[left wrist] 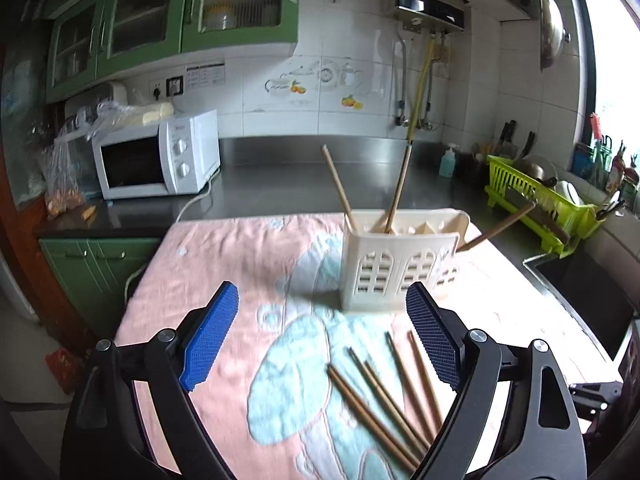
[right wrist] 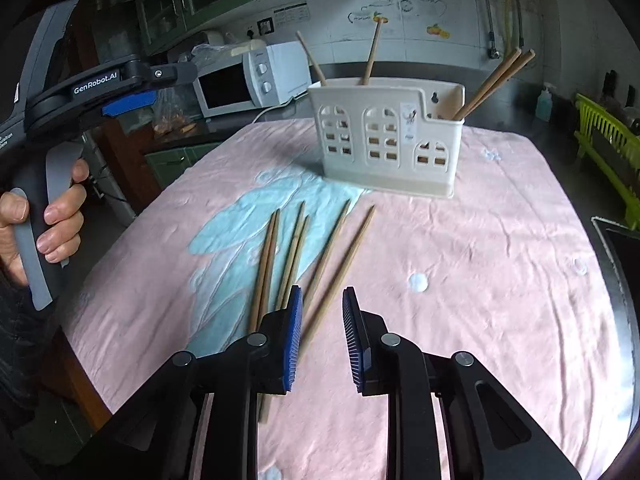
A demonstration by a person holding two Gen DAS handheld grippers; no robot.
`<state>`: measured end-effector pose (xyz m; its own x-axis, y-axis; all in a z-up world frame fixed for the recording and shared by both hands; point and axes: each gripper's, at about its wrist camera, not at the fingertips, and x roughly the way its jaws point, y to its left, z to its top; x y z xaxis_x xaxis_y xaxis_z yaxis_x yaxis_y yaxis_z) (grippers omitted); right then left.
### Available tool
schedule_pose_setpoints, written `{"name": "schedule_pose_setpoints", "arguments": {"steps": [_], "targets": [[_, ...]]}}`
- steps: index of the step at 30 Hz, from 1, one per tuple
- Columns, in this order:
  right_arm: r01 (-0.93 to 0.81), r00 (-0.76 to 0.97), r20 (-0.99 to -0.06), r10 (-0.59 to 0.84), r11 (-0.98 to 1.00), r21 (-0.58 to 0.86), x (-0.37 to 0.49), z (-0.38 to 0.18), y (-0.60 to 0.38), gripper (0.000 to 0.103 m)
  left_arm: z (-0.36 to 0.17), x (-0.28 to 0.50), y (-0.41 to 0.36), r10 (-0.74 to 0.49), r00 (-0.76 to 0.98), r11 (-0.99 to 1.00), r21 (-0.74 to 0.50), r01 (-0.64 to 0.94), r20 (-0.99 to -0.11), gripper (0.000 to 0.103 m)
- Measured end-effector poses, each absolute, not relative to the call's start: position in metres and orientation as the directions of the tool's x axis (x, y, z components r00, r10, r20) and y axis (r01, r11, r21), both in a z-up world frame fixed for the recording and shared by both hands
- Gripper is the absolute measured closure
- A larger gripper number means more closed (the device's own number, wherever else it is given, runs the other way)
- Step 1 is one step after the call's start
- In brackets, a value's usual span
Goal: Organize utensils
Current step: 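Lower the right tool onto a chopstick and grasp it while the left tool grasps another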
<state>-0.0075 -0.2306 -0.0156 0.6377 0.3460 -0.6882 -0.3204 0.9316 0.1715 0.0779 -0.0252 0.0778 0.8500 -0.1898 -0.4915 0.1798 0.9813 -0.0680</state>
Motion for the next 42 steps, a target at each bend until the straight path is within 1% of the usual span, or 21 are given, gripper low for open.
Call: {"name": "schedule_pose_setpoints", "arguments": {"steps": [6,10,12,16,25,33,41,42], "targets": [[-0.342,0.577,-0.720,0.386,0.914,0.217,-0.019,-0.048,-0.205,0.086,0.043,0.060,-0.004,-0.162,0.828,0.987,-0.108,0.123,-0.537,0.018],[-0.354,0.562,-0.747,0.354,0.920,0.170,-0.019,-0.062,-0.189,0.089,0.024,0.053,0.009,-0.146,0.813,0.988,-0.120,0.094,-0.564,0.018],[-0.351,0.554,-0.757,0.346,0.922,0.164,-0.017,-0.068,-0.185,0.093,0.019,0.050,0.011,-0.141,0.808,0.989,-0.124,0.085,-0.572,0.018],[-0.338,0.550,-0.769,0.326,0.929,0.152,-0.013,-0.074,-0.188,0.095,0.009,0.046,0.015,-0.137,0.795,0.989,-0.129,0.075,-0.590,0.018],[-0.353,0.547,-0.780,0.304,0.929,0.114,-0.013,-0.077,-0.181,0.095,-0.014,0.043,0.013,-0.146,0.753,0.988,-0.139,0.073,-0.641,0.018],[-0.329,0.557,-0.780,0.284,0.938,0.107,-0.014,-0.076,-0.191,0.096,-0.038,0.031,-0.005,-0.188,0.696,0.981,-0.165,0.101,-0.693,0.018],[-0.363,0.563,-0.773,0.291,0.928,0.085,-0.016,-0.077,-0.189,0.096,-0.061,0.019,-0.030,-0.205,0.643,0.979,-0.162,0.126,-0.738,0.020],[-0.366,0.562,-0.772,0.297,0.926,0.091,-0.016,-0.077,-0.189,0.096,-0.063,0.018,-0.030,-0.207,0.637,0.978,-0.165,0.125,-0.742,0.022]]}}
